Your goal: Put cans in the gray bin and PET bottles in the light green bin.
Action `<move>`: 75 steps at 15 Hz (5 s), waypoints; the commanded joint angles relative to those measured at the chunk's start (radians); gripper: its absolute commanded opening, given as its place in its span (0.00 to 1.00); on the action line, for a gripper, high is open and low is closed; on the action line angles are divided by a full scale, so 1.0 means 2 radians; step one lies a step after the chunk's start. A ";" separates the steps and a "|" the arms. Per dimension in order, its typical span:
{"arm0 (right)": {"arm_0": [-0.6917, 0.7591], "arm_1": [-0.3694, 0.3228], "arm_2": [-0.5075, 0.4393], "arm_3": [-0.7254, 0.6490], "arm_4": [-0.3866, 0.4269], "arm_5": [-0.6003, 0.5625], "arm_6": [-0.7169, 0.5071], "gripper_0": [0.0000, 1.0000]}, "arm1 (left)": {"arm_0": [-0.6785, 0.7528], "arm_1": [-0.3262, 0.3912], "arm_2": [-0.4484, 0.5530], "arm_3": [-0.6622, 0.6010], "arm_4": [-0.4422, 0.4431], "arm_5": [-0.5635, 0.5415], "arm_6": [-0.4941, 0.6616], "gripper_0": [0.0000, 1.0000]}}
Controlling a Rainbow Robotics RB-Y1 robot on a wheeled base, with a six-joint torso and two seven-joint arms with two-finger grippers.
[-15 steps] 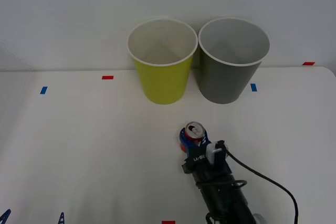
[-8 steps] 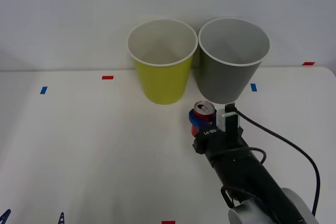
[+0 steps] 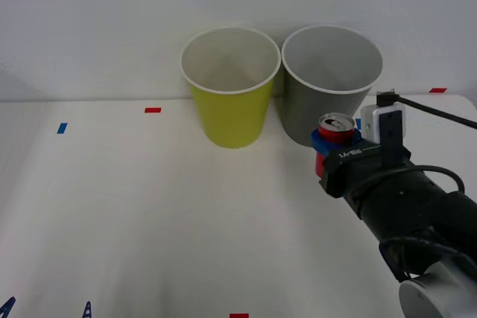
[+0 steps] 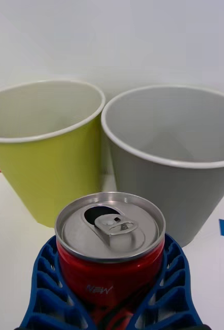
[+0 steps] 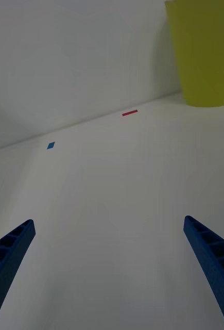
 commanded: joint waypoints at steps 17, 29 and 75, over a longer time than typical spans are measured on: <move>-0.255 -0.044 -0.151 0.083 -0.140 0.065 -0.020 0.00 | 0.000 0.000 0.000 0.000 0.000 0.000 0.000 1.00; -0.329 -0.070 -0.130 0.347 -0.142 -0.162 -0.016 0.00 | 0.000 0.000 0.000 0.000 0.000 0.000 0.000 1.00; 0.276 -0.068 -0.013 0.305 -0.007 -0.726 -0.018 1.00 | 0.000 0.000 0.000 0.000 0.000 0.000 0.000 1.00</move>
